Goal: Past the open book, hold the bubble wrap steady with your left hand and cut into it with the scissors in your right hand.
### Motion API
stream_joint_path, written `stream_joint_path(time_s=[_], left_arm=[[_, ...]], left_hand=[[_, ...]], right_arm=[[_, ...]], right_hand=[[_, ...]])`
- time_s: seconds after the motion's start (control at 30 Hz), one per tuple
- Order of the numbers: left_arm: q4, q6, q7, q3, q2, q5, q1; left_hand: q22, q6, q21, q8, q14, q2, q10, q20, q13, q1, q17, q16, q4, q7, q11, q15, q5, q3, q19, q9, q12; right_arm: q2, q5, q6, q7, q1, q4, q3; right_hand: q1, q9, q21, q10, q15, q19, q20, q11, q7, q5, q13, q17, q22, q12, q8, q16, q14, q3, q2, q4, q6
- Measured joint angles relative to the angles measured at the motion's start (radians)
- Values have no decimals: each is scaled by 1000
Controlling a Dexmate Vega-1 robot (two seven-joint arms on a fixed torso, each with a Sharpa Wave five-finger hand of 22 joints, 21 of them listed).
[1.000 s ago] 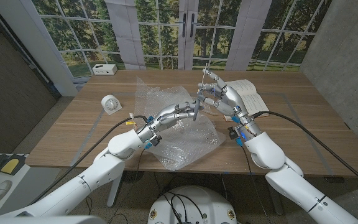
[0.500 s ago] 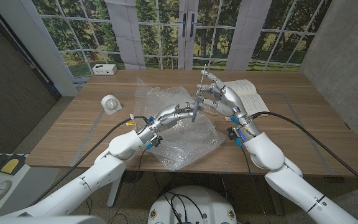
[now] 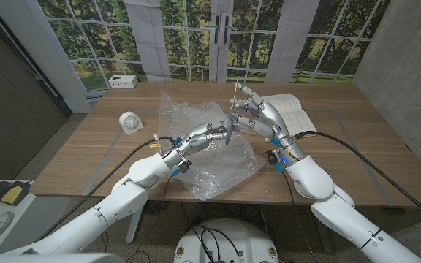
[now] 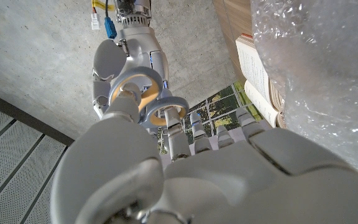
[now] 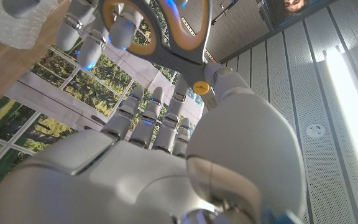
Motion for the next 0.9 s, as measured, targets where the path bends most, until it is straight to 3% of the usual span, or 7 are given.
stream_joint_path(time_s=[0.13,0.23,0.53,0.7,0.9], left_arm=[[0,0,4,0,-1,3,0],[0,0,7,0,-1,4,0],[-2,0,15,1,-2,9,2],[-3,-2,18,2,-4,10,3],[-4,-6,20,3,-9,9,5]], left_hand=[[0,12,0,-7,32,0,55,-2,0,0,0,7,-1,2,-11,-17,0,-10,12,-7,19],[0,28,4,-8,68,4,104,2,4,4,0,17,-1,0,-37,-33,0,-18,19,-11,37],[0,32,4,-23,128,8,156,4,25,8,7,28,3,-5,-82,-61,0,-30,28,-16,55],[5,62,4,-26,155,13,157,9,54,13,12,39,6,-64,-83,-69,0,-41,41,-16,66],[5,69,4,-26,175,23,139,15,76,23,21,49,6,-70,-87,-79,0,-41,46,-16,66]], right_arm=[[0,0,0,2,2,1,-3],[0,1,0,4,3,2,-4],[0,1,0,5,7,3,-8],[1,1,0,9,10,5,-13],[2,4,0,14,14,8,-21]], right_hand=[[0,0,0,0,0,0,0,0,0,-2,0,0,0,0,0,0,0,0,0,0,0],[0,0,0,0,0,0,0,0,0,-2,0,0,0,0,0,4,0,0,0,0,0],[0,0,0,0,0,0,0,0,-5,-4,0,5,0,0,0,4,0,-7,0,1,5],[0,0,0,0,0,0,0,0,-5,-4,0,5,0,-1,0,4,0,-7,0,1,5],[0,0,0,0,0,0,0,0,-5,-8,0,5,0,-2,0,4,0,-7,0,1,5]])
